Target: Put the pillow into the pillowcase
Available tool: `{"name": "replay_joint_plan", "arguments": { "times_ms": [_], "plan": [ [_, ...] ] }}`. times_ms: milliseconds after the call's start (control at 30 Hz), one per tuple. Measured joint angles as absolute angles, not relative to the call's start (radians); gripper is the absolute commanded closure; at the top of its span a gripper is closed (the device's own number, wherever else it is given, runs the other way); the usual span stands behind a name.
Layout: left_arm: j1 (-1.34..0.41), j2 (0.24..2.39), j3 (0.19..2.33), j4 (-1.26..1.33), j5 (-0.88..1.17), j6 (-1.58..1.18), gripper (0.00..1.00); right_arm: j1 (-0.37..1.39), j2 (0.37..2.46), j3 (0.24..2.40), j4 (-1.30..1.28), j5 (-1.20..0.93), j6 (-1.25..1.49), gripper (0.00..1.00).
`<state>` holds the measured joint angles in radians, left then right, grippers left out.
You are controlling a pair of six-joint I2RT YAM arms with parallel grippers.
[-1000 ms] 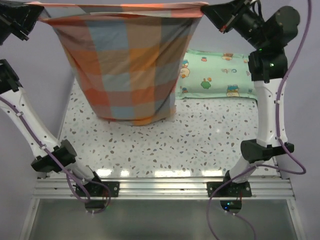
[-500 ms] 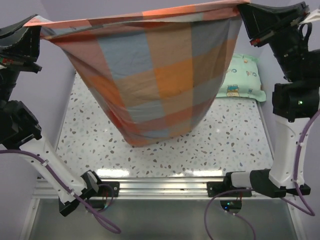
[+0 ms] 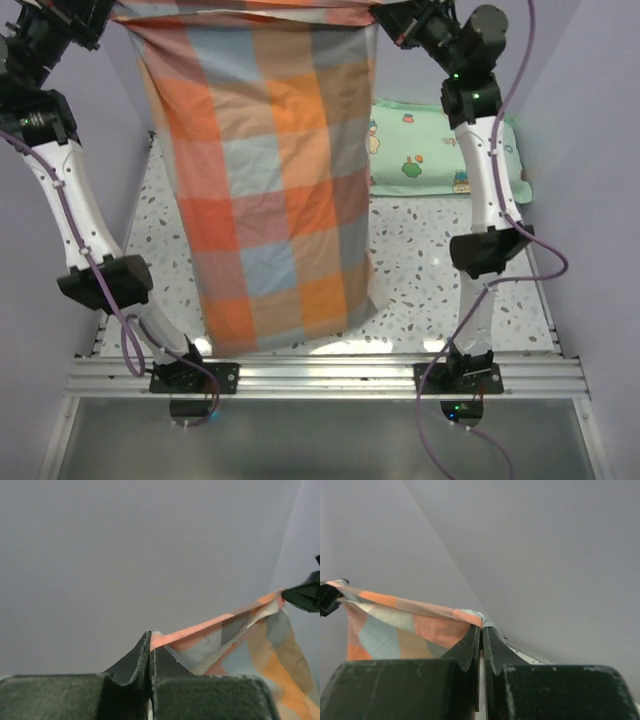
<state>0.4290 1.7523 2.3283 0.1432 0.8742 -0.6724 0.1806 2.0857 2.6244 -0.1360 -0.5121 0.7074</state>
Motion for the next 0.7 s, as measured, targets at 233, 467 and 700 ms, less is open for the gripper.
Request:
{"name": "replay_joint_plan", "arguments": {
  "times_ms": [233, 467, 700],
  "plan": [
    [0.503, 1.855, 2.323, 0.125, 0.813, -0.731, 1.0, 0.253, 2.024, 2.507, -0.062, -0.466, 0.706, 1.0],
    [0.64, 1.393, 2.041, 0.28, 0.826, -0.644, 1.0, 0.24, 1.626, 2.195, 0.01, -0.525, 0.613, 1.0],
    [0.668, 1.12, 1.924, 0.341, 0.822, -0.459, 1.0, 0.154, 1.423, 1.998, 0.02, -0.542, 0.511, 1.0]
  ]
}}
